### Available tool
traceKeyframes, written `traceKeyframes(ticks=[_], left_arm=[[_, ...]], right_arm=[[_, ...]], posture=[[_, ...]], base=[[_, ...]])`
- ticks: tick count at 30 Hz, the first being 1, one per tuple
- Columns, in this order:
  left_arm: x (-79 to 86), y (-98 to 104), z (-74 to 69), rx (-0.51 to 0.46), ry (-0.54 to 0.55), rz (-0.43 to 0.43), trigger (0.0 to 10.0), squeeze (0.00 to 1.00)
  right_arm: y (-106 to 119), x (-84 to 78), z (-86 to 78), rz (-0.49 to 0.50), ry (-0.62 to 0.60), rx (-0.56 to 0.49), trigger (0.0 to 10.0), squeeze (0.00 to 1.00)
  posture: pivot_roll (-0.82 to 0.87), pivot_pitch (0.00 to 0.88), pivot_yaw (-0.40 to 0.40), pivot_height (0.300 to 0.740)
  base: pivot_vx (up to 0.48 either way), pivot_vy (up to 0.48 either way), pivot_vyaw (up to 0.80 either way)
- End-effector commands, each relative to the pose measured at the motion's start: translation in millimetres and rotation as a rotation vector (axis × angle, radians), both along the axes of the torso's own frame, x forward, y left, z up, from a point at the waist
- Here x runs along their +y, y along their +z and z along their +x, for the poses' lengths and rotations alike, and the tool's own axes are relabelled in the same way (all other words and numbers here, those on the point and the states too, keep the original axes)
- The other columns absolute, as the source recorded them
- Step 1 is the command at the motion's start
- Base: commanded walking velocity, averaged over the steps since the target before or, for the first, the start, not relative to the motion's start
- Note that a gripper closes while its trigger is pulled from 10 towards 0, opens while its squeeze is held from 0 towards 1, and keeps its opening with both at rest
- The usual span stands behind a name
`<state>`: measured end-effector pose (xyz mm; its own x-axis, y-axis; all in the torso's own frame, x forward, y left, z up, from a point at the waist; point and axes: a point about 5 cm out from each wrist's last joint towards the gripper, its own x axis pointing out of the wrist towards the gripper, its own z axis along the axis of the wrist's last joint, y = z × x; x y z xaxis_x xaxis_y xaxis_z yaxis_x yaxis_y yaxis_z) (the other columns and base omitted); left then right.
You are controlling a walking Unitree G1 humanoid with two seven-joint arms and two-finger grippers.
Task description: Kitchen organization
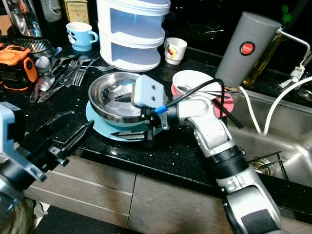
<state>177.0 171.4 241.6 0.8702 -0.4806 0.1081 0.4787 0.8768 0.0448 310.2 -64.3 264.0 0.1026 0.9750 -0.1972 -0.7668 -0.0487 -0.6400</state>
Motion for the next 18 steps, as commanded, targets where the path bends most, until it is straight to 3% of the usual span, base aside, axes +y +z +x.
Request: traceKeyframes(ticks=[1,2,3,8,9,12,18], left_arm=[[-2.7,-0.4,-2.5,0.013,-0.030,0.011,10.0,0.00],[-2.5,-0.6,-2.7,0.015,-0.031,0.012,10.0,0.00],[-2.6,-0.4,-2.7,0.014,-0.035,0.012,10.0,0.00],[-2.7,0.0,-2.7,0.012,-0.039,0.013,10.0,0.00],[-4.0,-0.1,-2.5,0.013,-0.050,0.012,10.0,0.00],[-4.5,-0.2,-2.2,0.014,-0.058,0.012,10.0,0.00],[-5.1,0.1,-1.1,0.013,-0.064,0.005,10.0,0.00]], right_arm=[[1.0,-2.2,0.9,-0.035,0.000,-0.024,10.0,0.00],[1.6,-3.0,1.0,-0.047,0.000,-0.031,3.8,0.00],[3.1,-4.2,0.4,-0.058,0.003,-0.040,0.0,0.00],[4.7,-8.1,-1.8,-0.093,0.011,-0.054,0.0,0.00],[4.6,-15.8,-3.7,-0.157,0.011,-0.062,0.0,0.00],[4.0,-21.9,-3.4,-0.212,0.002,-0.075,0.0,0.00],[5.5,-27.6,-2.2,-0.267,-0.013,-0.099,0.0,0.00]], posture=[[0.32,0.000,-0.158,0.740],[0.32,0.000,-0.158,0.740],[0.32,0.000,-0.158,0.740],[0.32,0.000,-0.160,0.740],[0.31,0.000,-0.157,0.740],[0.31,0.000,-0.157,0.740],[0.30,0.000,-0.161,0.740]], base=[[0.000,0.000,0.00],[0.000,0.000,0.00],[0.000,0.000,0.00],[0.000,0.000,0.00],[0.000,0.000,0.00],[0.000,0.000,0.00],[0.000,0.000,0.00]])
